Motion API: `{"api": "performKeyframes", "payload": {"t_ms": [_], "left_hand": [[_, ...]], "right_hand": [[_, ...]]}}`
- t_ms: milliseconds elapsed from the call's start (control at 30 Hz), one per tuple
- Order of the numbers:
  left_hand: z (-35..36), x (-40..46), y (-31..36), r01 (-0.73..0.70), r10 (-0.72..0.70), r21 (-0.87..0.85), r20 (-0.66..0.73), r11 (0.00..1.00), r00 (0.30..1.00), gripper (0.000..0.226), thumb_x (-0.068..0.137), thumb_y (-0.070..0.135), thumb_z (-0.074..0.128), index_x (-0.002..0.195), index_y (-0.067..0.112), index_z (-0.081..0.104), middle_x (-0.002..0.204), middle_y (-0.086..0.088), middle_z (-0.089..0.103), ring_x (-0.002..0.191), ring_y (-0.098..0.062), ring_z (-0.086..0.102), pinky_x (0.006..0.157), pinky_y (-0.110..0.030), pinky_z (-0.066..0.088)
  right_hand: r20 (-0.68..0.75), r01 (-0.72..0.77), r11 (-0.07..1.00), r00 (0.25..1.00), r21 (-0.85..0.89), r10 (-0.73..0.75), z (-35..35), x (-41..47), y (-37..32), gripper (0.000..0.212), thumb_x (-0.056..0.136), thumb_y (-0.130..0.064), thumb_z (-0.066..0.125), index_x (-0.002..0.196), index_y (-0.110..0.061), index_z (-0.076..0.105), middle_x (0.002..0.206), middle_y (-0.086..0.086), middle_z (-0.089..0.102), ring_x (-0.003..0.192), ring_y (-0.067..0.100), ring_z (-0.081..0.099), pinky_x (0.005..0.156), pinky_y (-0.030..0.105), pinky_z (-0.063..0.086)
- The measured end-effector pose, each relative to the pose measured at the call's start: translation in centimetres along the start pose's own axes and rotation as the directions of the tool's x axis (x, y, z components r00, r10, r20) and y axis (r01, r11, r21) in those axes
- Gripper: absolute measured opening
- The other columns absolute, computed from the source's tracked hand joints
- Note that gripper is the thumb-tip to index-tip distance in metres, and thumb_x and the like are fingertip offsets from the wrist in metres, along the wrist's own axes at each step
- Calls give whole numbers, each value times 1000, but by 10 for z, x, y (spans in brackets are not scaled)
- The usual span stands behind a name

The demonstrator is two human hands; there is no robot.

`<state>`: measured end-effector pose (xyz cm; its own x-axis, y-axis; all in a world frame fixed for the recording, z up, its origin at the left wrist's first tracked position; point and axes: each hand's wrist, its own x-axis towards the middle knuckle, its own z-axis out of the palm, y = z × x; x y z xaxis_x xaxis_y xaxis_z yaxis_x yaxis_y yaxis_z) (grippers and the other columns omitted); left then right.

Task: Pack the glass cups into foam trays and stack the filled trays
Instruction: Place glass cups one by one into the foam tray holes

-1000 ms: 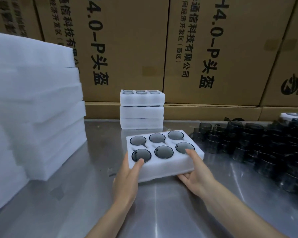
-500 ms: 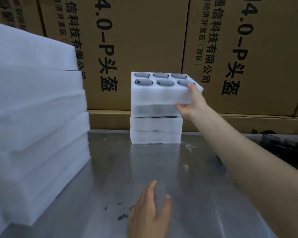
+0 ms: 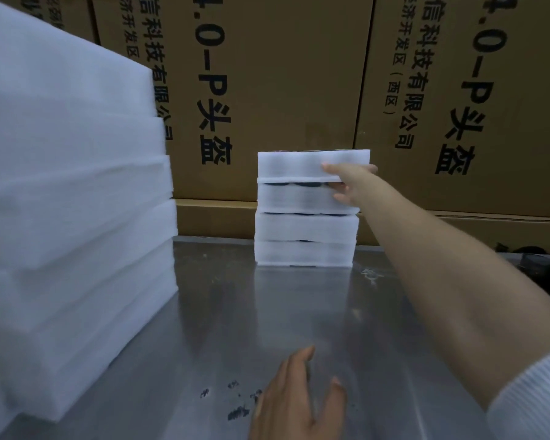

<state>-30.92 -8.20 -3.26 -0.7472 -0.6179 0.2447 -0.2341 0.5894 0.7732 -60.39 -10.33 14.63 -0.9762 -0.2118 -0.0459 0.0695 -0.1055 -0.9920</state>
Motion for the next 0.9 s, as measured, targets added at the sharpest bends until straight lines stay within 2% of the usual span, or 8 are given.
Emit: {"api": "performKeyframes", "payload": {"t_ms": [133,300,433,500,600,733,833,900], "left_hand": [[1,0,-1,-10,10,16,1,1000,1000,44,83,62,45,123,58,27,127,36,39,122,13,37,88,-5,25],[0,1,1,-36,35,40,5,999,999,45,84,62,44,125,57,27,129,35,39,122,14,36,95,-5,24],[-1,1,3,-35,34,51,23,998,999,43,85,62,43,124,57,26,121,37,38,123,15,35,96,-6,22],[-1,1,4,-22,21,48,34,999,999,42,85,61,44,123,57,27,112,38,36,123,15,34,92,-6,23],[-2,1,5,-11,9,54,44,999,999,40,85,61,43,121,58,26,106,41,33,122,14,34,86,-8,22],[0,2,4,-5,2,58,43,998,999,42,85,62,42,124,56,28,112,38,36,122,13,35,84,-9,23],[0,1,4,1,-3,51,35,999,999,41,85,61,43,123,54,32,104,37,35,120,12,38,85,-10,25],[0,1,4,-1,0,62,29,998,1000,41,85,61,42,124,54,32,109,37,38,120,12,38,90,-9,27]], "right_hand": [[10,82,992,997,-94,-82,1,12,7,97,77,-28,78,142,-19,7,145,6,37,98,16,64,79,34,54],[-43,106,983,993,-150,-114,1,25,13,87,78,-30,77,138,-16,16,134,8,46,91,15,67,77,32,53],[-120,106,964,983,-245,-139,4,29,15,91,74,-37,80,139,-10,22,137,12,43,116,27,54,96,41,48],[-145,95,949,979,-299,-144,5,30,15,93,73,-40,79,140,-7,24,138,12,43,122,30,49,100,43,45],[-143,99,941,978,-324,-153,4,32,17,89,73,-42,79,138,-6,30,137,10,46,117,27,54,98,41,47],[-196,81,898,964,-432,-181,-1,25,36,95,73,-57,71,142,-9,28,141,11,31,118,31,47,93,42,50],[-180,193,909,945,-369,-273,-8,19,66,88,78,-56,66,141,-9,28,142,10,30,122,31,43,88,34,40],[-220,287,898,902,-334,-370,-12,12,86,75,83,-50,65,137,-8,36,139,8,36,121,26,46,84,29,34]]}}
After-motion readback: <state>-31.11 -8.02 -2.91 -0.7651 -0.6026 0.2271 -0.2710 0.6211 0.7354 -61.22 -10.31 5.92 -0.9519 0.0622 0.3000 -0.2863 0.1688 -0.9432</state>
